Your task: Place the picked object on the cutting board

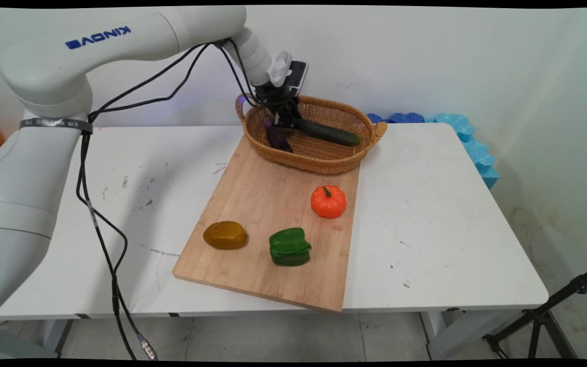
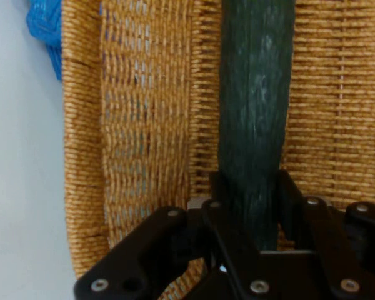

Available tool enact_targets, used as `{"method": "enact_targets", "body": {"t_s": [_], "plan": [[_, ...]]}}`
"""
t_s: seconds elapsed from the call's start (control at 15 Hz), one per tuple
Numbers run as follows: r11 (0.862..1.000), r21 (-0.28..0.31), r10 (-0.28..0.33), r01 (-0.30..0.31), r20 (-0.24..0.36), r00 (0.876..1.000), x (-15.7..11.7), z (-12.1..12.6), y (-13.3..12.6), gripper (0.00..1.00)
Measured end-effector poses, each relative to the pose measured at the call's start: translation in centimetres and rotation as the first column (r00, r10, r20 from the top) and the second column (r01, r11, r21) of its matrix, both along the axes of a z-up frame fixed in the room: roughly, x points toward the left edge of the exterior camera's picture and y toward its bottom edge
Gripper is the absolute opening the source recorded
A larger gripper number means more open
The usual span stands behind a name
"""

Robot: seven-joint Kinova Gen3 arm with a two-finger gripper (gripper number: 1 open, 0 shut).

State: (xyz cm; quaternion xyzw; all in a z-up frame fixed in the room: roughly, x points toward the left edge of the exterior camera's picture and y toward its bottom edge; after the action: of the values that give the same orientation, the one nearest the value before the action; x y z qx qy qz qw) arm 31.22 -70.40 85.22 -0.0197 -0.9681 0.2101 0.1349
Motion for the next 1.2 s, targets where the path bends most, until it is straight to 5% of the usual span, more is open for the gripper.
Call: {"method": "enact_targets", "body": {"t_s": [0.47,1.2], "plan": [[1.000,-0.005,-0.023,0.023,0.004,1.000,-0.4,0.6,0.8,0.00],[0.998,-0.051,-0.045,0.045,-0.009,0.999,-0.7,5.3,2.8,0.00]]}}
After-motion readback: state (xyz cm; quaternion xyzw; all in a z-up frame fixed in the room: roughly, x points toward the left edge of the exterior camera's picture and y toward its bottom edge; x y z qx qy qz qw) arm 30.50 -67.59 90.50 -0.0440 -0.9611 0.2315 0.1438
